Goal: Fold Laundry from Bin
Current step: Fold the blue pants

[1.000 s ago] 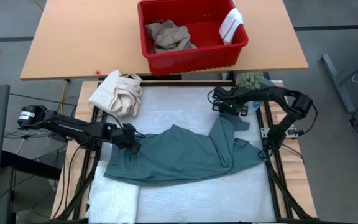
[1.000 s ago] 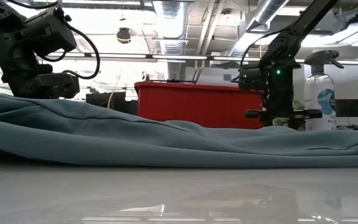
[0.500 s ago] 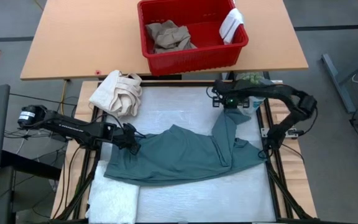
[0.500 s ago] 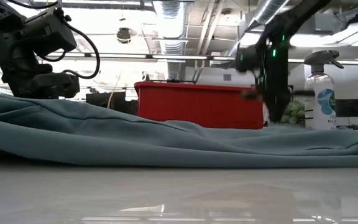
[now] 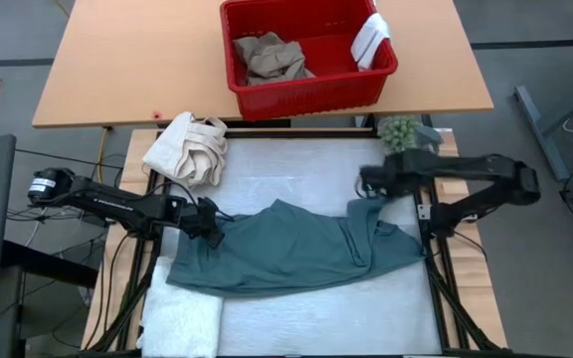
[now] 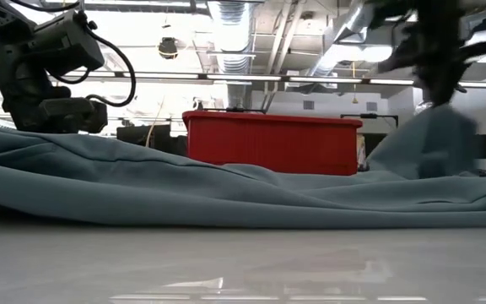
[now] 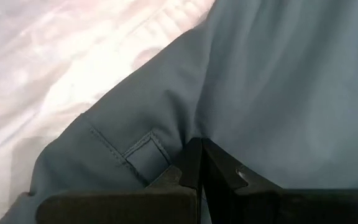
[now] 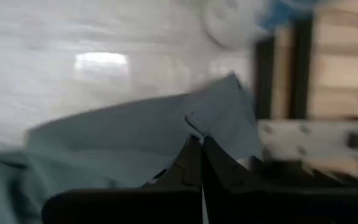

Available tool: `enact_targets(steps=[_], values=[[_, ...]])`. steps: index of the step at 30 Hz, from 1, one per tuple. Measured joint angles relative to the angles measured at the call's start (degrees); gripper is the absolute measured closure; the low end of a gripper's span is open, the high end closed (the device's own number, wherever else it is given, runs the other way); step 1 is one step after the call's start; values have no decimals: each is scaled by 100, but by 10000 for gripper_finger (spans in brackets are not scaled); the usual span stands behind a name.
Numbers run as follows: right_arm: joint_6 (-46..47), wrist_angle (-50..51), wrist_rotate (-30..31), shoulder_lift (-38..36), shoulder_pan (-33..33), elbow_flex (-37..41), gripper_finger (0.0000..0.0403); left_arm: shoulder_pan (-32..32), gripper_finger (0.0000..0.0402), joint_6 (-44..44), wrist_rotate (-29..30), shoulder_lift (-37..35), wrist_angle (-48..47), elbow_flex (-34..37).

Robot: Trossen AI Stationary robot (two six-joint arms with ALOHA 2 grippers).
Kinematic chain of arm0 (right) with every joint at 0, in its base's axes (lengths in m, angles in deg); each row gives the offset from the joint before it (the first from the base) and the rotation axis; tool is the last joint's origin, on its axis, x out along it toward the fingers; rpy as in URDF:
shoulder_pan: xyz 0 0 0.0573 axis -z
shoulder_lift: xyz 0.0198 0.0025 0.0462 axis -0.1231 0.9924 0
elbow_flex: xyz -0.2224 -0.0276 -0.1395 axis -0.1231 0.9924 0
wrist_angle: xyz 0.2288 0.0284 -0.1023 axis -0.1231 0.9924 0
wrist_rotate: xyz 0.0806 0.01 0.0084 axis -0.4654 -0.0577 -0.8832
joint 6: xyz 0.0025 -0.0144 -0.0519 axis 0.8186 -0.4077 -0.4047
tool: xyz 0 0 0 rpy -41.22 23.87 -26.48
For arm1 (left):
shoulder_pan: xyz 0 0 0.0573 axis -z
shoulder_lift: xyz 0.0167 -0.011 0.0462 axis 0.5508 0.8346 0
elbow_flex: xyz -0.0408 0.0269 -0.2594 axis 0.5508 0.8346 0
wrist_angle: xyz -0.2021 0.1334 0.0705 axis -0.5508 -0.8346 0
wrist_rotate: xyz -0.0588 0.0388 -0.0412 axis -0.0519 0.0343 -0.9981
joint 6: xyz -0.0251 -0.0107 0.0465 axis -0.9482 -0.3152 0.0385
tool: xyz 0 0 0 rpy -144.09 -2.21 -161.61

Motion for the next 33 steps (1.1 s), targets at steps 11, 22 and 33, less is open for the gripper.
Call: enact_targets(steps=[11, 22, 33], values=[[2144, 113, -344, -668, -2337, 52, 384, 0, 401, 271, -520, -15, -548, -32], [3411, 120, -314, -808, -3574, -39, 384, 4, 401, 435, -777, -261, -1158, -63], [3348, 111, -2237, -173, -4233, 279, 384, 4, 401, 789, -943, -895, -2009, -37]])
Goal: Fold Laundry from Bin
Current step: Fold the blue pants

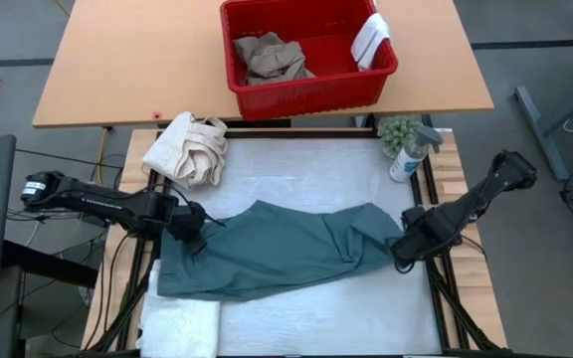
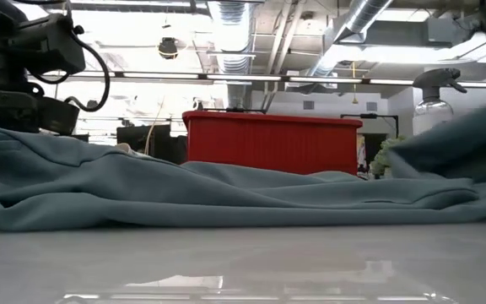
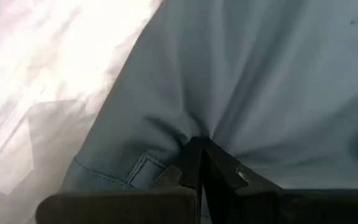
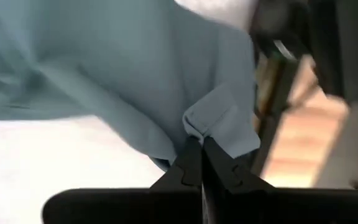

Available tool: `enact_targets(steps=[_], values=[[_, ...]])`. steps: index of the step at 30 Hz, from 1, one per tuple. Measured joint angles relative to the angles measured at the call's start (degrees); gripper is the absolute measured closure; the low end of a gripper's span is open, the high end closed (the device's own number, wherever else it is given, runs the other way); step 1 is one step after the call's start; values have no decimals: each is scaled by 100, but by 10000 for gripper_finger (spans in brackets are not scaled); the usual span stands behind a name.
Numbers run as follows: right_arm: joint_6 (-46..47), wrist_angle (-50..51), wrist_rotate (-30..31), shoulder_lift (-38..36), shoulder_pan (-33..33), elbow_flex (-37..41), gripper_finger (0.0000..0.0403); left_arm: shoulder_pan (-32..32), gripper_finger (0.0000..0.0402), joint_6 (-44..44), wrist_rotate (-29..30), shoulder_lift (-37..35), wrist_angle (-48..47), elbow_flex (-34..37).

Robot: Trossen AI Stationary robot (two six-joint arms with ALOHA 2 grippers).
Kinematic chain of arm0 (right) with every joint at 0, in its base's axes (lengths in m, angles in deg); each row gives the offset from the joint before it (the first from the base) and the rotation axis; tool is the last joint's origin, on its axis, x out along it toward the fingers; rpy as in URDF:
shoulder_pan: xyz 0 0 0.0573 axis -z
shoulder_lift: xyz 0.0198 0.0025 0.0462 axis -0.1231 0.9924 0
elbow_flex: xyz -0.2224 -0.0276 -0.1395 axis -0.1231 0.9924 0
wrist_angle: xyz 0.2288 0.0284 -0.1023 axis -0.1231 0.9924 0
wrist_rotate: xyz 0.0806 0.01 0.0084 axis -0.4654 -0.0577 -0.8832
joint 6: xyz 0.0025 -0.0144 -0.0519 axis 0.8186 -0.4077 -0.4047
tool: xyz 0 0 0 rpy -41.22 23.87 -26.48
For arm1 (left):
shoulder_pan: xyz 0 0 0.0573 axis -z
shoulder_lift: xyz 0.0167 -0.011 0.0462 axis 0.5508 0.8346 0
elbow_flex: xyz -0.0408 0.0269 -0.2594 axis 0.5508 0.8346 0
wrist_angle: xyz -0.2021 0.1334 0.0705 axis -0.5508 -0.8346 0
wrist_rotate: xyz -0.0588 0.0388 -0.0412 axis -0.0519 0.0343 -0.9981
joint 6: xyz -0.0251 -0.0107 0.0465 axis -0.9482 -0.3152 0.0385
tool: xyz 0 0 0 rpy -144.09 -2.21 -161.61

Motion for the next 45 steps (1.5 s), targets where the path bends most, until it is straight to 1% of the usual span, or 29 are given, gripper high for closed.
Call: enact_targets(steps=[4, 8, 11, 14, 17, 18, 21, 26, 28, 31, 34, 36, 38, 41, 43, 45], values=[[722, 3, -613, 258, -260, 360, 383, 0, 401, 132, -28, -118, -243, 0], [1595, -2, -688, 427, -581, 537, 363, 0, 401, 254, -64, -123, -286, -2], [1738, 13, -898, 434, -616, 673, 357, 0, 401, 450, -110, -123, -283, -2], [1665, 3, -835, 423, -604, 689, 351, 0, 401, 478, -119, -125, -279, -3], [1700, 12, -375, 324, -773, 629, 338, -4, 401, 166, -145, -125, -181, -19], [1669, -6, -333, 280, -818, 596, 332, -4, 401, 69, -151, -143, -167, -69], [1652, 6, -279, 163, -901, 597, 309, -7, 401, 33, -135, -173, -210, -424], [1646, 2, -204, 117, -1033, 597, 268, -111, 401, 81, 8, -202, -281, -1260], [1638, 4, -91, 117, -1115, 597, 256, -145, 401, -105, -109, -208, -281, -1626], [1560, 2, -39, 117, -1226, 597, 246, -85, 401, -679, -483, -206, -561, -2131], [1539, 5, 122, 117, -1364, 573, 243, 435, 401, -1363, -809, -211, -753, -2575], [1510, 0, 259, 117, -1427, 519, 244, 970, 401, -1841, -722, -211, -848, -2791], [1497, -18, 486, 117, -1445, 458, 245, 1546, 401, -2394, -431, -211, -822, -2913], [1362, -159, 996, 117, -1368, 331, 247, 2386, 401, -3182, -98, -122, -868, -2855], [1325, -188, 1393, 117, -1332, 228, 247, 2915, 401, -3606, -29, -5, -908, -2729], [1323, -82, 1580, 117, -1300, 137, 247, 3359, 401, -3892, -40, 159, -903, -2624]])
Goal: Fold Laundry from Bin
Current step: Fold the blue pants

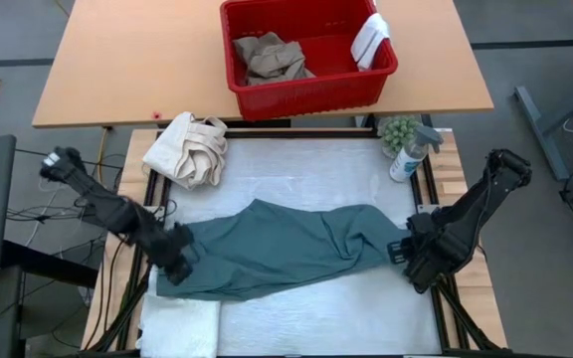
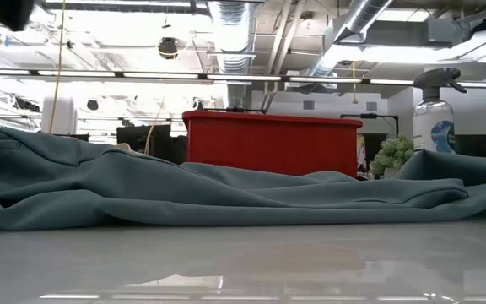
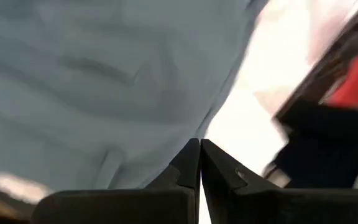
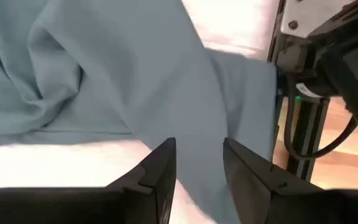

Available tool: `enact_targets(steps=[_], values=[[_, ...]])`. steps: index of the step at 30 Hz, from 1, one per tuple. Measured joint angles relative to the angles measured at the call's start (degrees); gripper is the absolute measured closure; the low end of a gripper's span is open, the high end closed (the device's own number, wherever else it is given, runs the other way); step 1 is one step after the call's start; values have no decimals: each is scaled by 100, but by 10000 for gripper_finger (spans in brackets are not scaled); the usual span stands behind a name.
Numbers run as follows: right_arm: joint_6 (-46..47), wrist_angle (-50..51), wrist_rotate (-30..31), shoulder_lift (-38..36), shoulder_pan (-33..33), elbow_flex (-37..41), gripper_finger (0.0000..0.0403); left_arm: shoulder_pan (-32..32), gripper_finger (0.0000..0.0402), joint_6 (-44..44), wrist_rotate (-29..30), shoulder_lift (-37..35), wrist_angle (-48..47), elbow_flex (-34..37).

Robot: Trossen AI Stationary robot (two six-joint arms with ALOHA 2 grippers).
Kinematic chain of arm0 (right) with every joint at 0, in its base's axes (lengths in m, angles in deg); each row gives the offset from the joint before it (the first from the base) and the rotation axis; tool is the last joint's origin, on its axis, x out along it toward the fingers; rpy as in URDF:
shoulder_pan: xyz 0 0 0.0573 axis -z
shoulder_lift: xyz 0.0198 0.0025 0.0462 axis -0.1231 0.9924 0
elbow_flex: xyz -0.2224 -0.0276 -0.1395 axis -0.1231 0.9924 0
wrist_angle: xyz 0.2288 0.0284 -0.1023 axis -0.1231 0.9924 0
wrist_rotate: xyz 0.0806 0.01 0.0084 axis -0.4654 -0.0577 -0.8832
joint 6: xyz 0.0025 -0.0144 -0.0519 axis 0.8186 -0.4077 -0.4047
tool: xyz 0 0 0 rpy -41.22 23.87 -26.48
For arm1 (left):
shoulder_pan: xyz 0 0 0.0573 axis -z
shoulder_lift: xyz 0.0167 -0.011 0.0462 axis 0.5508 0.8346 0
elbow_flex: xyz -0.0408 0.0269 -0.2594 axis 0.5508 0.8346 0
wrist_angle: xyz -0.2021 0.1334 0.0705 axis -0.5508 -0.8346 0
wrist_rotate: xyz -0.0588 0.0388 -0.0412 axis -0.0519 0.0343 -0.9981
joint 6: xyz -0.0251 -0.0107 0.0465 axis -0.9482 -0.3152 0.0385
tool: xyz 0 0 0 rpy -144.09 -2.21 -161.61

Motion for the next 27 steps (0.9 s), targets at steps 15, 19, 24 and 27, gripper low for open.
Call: enact_targets(steps=[15, 19, 24, 27], values=[[290, -473, -1615, 437, -231, -60, 228, 1102, 401, -35, -409, 842, -82, 162], [361, -1017, -1718, 770, -38, -60, 206, 1223, 401, 105, -510, 849, -134, 161], [-409, -654, -1306, 1250, 23, -60, 190, 1402, 401, 282, -463, 849, -384, 161], [-1308, -469, -949, 1560, 83, -56, 187, 1458, 401, 324, -466, 848, -542, 161]])
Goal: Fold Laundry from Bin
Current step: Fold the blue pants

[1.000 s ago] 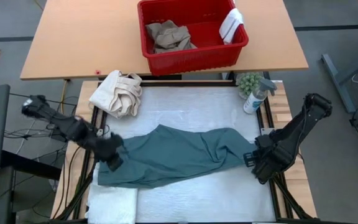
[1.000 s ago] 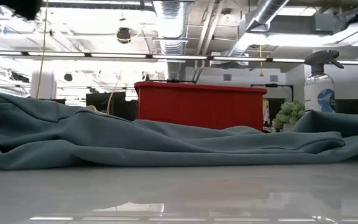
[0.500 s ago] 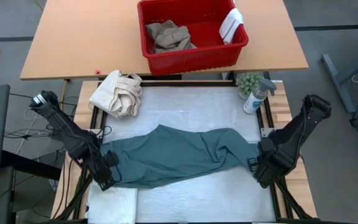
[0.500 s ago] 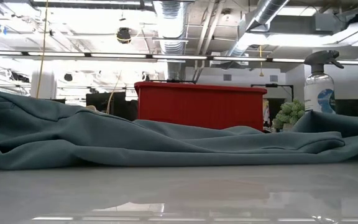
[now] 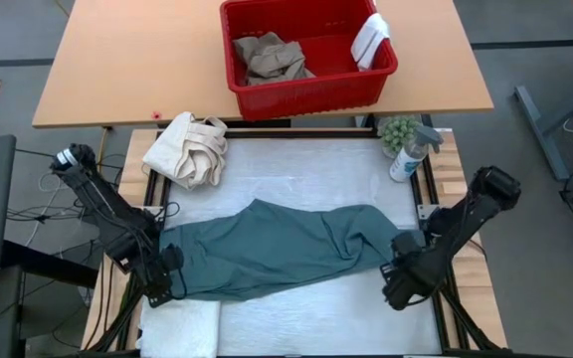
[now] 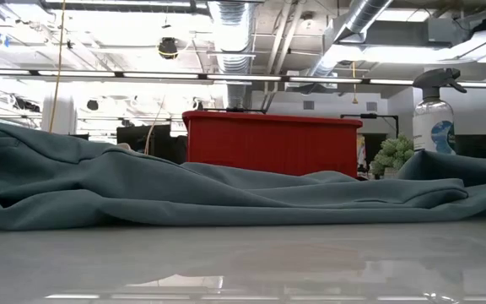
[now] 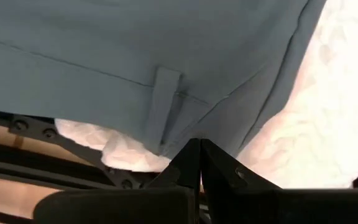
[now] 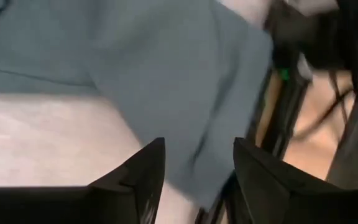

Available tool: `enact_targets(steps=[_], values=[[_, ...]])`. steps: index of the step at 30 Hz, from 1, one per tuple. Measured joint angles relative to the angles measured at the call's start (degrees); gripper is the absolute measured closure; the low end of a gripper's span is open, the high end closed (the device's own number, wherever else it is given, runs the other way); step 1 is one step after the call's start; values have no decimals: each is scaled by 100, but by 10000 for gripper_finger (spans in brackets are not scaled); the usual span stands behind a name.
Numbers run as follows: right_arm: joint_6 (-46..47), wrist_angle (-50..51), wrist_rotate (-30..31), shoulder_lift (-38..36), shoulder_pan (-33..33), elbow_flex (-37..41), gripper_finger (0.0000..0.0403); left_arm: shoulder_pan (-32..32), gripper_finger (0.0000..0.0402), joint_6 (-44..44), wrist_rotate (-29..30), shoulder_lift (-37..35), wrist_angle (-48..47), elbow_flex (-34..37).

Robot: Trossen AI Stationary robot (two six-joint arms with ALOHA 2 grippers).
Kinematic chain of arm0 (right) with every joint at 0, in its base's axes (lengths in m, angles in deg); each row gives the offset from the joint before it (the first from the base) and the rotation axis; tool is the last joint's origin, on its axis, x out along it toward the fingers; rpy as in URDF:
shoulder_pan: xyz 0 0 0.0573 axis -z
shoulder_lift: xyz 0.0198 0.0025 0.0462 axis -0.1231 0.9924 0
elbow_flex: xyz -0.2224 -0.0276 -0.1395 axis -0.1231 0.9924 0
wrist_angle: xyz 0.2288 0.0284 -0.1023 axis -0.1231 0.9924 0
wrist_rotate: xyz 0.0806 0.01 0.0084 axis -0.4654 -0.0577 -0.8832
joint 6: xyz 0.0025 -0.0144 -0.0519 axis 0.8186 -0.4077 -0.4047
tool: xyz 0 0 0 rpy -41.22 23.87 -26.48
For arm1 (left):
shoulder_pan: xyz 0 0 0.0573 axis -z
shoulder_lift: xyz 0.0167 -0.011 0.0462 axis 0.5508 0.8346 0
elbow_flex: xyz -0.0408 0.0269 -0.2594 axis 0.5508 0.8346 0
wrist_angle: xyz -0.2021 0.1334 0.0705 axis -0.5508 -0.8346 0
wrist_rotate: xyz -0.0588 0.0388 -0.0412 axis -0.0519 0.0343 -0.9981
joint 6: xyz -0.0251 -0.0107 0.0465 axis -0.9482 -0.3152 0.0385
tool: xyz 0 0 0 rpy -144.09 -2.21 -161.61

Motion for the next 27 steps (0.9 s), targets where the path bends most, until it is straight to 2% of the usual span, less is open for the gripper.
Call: enact_targets(steps=[4, 7, 14, 20, 23, 27], values=[[-914, -497, 497, 203, -21, 0, 187, 45, 401, 38, 3, 0, -70, 0], [-1409, -777, 494, 364, -59, -4, 187, 43, 401, -41, 9, 0, -88, 0], [-1434, -465, 179, 937, -319, 1, 187, 42, 401, -83, 154, 0, -89, 0], [-1425, -898, -177, 1300, -443, 92, 197, 42, 401, 6, 208, 0, -89, 0], [-1336, -1058, -666, 1448, -479, 335, 223, 42, 401, 12, 208, 0, -91, -2], [-1420, -1146, -1136, 1513, -469, 552, 303, 42, 401, 46, 186, -2, -92, -2]])
